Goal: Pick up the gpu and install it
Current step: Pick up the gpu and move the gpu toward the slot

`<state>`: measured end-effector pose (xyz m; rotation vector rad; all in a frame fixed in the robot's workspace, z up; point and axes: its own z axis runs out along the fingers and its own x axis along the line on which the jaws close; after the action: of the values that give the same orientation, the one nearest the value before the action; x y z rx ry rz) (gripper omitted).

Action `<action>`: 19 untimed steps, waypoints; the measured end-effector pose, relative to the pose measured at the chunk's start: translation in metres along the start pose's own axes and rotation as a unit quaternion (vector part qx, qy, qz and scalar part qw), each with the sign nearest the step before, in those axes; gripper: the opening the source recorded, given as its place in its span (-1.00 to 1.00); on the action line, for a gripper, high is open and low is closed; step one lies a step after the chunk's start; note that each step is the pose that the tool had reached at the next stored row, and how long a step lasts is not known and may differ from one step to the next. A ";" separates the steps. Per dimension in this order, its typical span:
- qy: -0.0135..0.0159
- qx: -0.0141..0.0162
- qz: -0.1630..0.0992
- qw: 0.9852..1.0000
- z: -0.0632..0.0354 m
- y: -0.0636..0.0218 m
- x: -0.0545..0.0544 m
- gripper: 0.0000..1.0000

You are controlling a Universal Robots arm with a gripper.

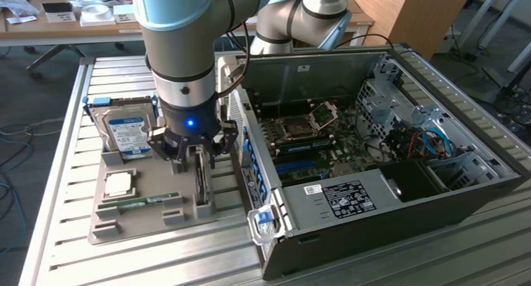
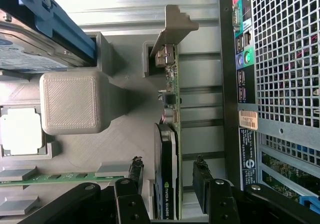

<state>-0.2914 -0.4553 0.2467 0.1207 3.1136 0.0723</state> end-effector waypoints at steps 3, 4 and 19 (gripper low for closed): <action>0.000 0.000 0.000 1.000 0.0010 0.0000 0.000 0.06; 0.000 0.000 0.000 1.000 0.0019 0.0000 0.000 0.06; 0.000 0.000 0.000 1.000 0.0090 0.0005 0.000 0.06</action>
<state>-0.2913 -0.4545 0.2377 0.1208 3.1134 0.0726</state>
